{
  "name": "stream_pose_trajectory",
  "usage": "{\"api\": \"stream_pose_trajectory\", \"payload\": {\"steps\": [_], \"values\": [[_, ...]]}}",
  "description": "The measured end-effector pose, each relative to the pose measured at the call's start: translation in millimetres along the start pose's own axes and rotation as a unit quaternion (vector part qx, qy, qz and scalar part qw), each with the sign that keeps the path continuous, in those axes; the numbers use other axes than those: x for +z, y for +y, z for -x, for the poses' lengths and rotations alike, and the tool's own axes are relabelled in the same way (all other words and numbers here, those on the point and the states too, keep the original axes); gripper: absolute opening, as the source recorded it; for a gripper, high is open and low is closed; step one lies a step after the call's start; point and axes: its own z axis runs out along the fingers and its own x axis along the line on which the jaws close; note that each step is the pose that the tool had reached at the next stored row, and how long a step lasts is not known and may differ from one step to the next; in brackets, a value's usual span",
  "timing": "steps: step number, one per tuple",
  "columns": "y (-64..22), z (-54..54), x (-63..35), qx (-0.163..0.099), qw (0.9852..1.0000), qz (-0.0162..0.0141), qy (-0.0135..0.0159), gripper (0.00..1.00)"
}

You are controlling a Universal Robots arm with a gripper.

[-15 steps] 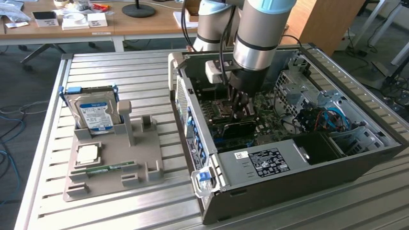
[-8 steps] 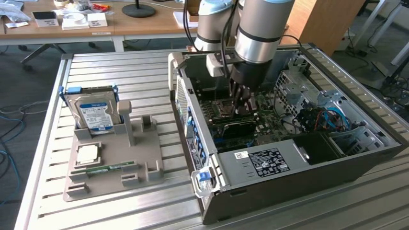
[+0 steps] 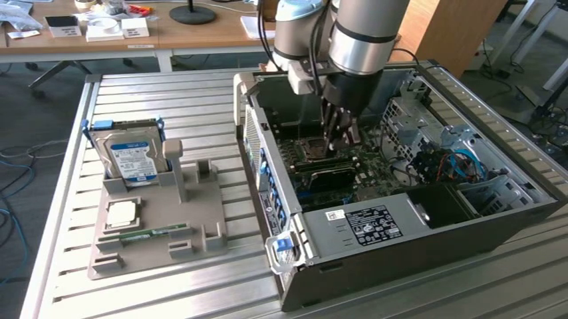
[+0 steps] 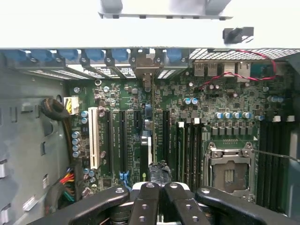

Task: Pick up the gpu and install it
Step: 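Press down on the gpu until it lock into place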

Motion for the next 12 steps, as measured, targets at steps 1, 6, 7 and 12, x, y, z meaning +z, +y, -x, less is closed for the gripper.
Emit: {"api": "stream_pose_trajectory", "payload": {"steps": [1,6,7,12], "values": [[0.0,0.0,-2.2,0.0,1.0,0.0,0.0,0.11],[-0.2,0.2,-9.2,0.0,1.0,0.0,-0.0001,0.11],[-0.2,0.2,-9.2,0.0,1.0,0.0,-0.0001,0.11],[-0.2,0.2,-9.2,0.0,1.0,0.0,0.0,0.11]]}}
